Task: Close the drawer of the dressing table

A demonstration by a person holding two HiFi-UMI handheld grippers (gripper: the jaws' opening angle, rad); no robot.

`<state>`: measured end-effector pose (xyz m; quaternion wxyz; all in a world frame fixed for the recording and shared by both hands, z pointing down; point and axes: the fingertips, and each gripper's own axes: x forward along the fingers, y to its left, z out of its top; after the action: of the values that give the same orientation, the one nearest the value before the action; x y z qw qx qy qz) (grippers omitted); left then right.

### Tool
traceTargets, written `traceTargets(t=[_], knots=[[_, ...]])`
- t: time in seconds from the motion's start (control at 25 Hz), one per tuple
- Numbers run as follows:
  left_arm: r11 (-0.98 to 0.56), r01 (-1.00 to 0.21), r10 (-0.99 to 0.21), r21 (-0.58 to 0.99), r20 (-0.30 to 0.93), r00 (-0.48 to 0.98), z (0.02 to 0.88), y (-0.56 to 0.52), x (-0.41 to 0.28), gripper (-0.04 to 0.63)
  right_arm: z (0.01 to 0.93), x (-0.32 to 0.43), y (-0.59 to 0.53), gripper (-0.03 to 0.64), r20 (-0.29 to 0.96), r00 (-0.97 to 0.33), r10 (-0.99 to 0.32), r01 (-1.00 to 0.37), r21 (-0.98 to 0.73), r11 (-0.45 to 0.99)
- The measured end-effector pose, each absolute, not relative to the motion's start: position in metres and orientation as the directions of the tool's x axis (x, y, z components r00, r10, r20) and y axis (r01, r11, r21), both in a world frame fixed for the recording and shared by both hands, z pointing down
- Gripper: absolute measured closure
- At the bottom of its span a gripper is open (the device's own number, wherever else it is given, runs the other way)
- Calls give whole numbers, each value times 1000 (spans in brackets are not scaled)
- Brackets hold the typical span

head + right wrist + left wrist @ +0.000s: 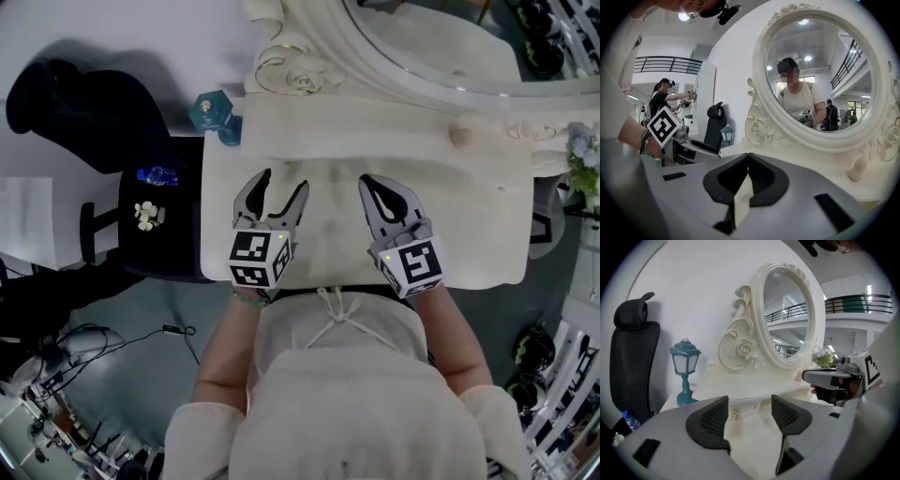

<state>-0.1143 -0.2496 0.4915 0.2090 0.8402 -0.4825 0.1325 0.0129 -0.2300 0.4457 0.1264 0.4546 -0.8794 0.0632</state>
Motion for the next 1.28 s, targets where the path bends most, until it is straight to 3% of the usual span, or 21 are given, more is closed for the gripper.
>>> traceTargets(t=[0.2,0.48,0.64,1.28], knots=[[-483,-860,-783,164,358,508,446,-239,-116,322,418,14,-221,611,228,-567,-791,-810,20,586],[-529,-847,-814,46,254,522,377,-229,-114,440,378,21,-217,611,161,-569,-807,-814,35,580],[-567,-823,-806,23,191,561,349,-222,-109,555,362,22,-211,611,126,-578,-806,-810,30,586],[-637,-771,-768,-4,96,633,305,-203,-107,563,321,28,-195,614,44,-576,-816,-812,83,577]])
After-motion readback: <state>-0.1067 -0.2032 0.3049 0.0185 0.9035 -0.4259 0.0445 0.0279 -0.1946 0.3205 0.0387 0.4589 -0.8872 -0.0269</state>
